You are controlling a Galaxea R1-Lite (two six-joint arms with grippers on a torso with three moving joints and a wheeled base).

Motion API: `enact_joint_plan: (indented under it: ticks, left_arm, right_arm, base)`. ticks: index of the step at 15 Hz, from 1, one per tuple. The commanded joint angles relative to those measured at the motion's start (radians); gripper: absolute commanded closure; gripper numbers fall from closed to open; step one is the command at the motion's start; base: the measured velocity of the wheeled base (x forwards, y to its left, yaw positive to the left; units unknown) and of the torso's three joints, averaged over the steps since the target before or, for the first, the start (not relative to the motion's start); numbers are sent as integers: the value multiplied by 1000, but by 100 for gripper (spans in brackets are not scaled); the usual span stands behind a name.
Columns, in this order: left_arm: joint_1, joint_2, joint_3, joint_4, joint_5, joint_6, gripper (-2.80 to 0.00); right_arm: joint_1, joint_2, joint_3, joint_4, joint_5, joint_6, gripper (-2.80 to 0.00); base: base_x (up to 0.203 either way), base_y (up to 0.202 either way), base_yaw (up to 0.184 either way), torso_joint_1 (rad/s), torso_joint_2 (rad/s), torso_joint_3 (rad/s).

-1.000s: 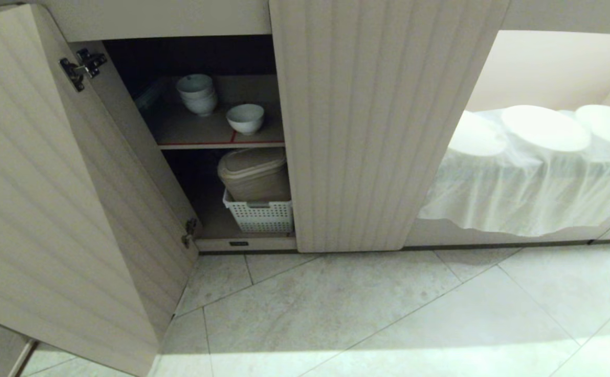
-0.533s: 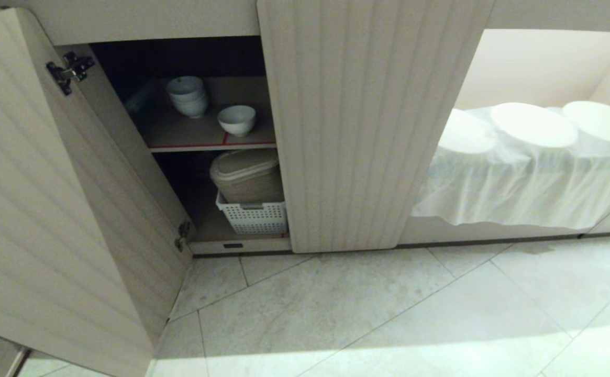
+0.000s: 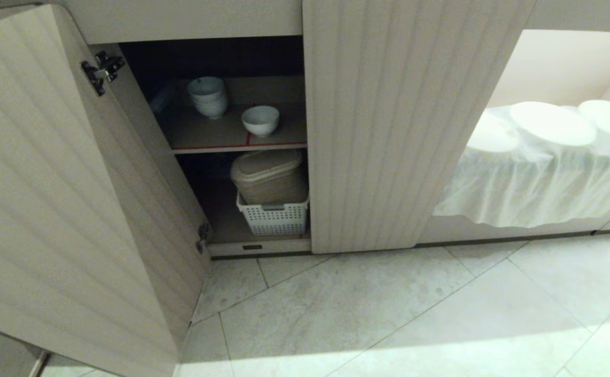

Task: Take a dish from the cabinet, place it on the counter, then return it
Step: Close the cabinet door

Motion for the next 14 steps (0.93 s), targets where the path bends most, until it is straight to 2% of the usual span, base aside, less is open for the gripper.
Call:
enact_joint_plan:
  ticks: [1, 14]
  left_arm:
    - [0, 0, 0, 0, 0, 1, 0]
    - [0, 0, 0, 0, -2, 3, 0]
  right_arm:
    - [0, 1, 0, 0, -1, 1, 0]
    - [0, 1, 0, 0, -1, 1, 0]
  base:
    - [0, 196, -3, 4, 2, 7]
    - [0, 193, -2, 3, 2, 2]
